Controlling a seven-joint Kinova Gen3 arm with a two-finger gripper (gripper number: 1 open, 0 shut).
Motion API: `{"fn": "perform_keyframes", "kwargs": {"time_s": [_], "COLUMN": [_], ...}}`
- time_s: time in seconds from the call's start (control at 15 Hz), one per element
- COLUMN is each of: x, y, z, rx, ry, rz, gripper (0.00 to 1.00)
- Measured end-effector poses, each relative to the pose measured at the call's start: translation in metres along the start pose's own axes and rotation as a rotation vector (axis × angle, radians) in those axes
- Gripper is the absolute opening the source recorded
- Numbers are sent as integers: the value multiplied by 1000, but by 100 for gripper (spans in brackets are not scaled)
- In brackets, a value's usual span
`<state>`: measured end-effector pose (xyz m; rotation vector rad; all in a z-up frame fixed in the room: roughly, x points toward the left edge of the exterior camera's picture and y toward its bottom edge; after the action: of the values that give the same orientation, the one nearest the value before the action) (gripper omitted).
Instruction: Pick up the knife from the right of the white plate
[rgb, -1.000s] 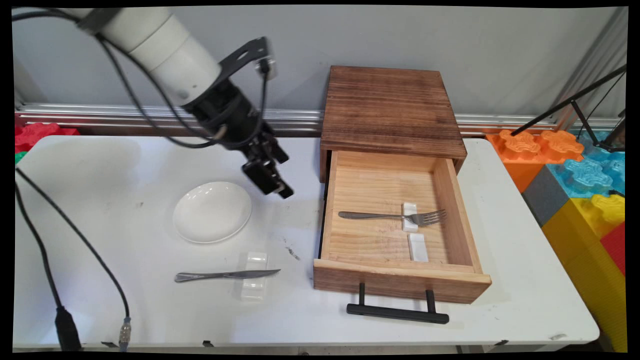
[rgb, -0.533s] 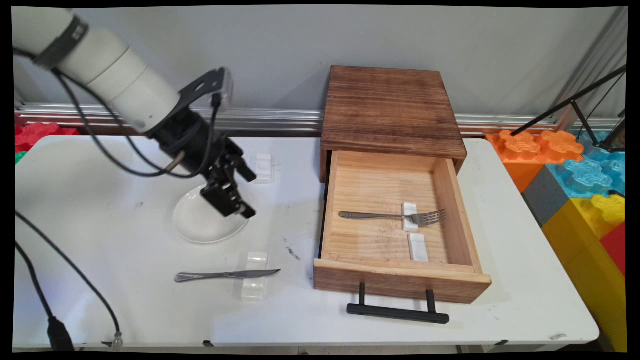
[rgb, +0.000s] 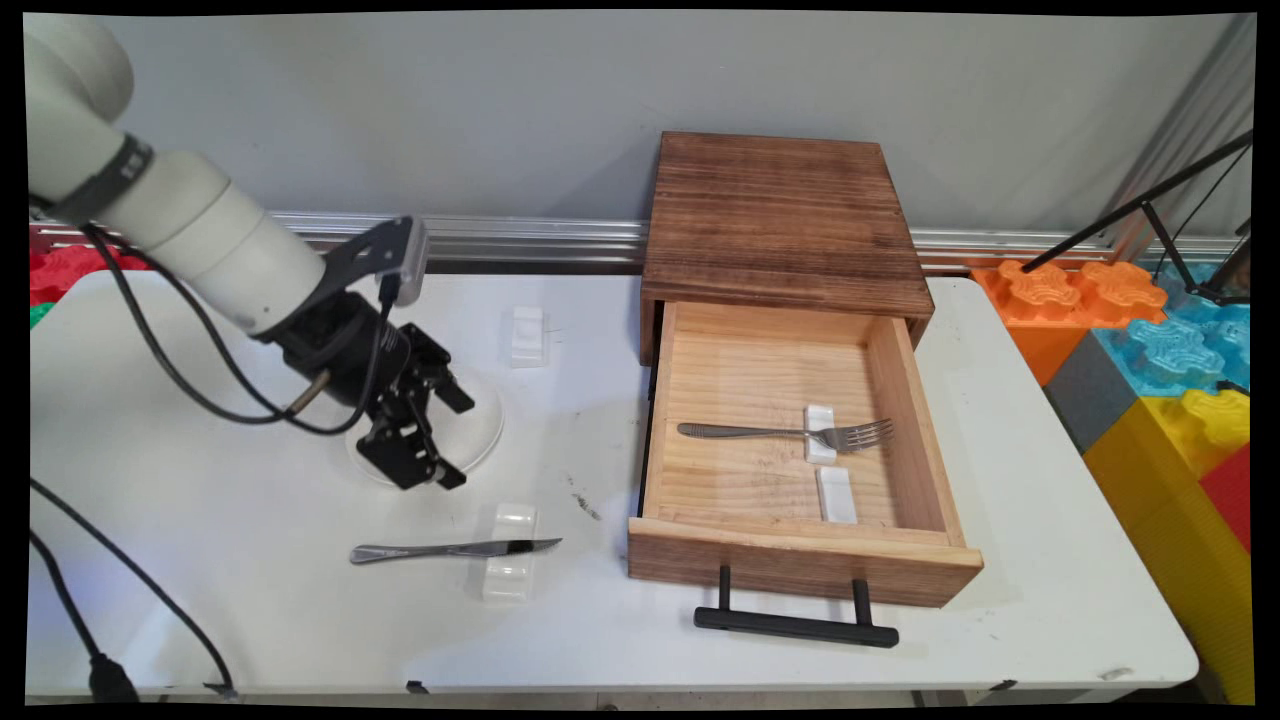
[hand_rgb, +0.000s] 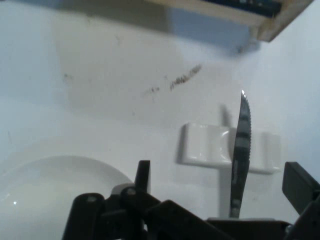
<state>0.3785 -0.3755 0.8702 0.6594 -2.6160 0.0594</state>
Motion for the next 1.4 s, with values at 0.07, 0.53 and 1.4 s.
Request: {"fn": "perform_keyframes", "kwargs": {"time_s": [0.07, 0.53, 1.4], "x": [-5, -31, -50], "y": [1, 10, 18], "z": [5, 38, 71], "rx": [-3, -35, -40], "ry": [-9, -55, -123], "rz": [3, 24, 74], "gripper": [100, 100, 100]}}
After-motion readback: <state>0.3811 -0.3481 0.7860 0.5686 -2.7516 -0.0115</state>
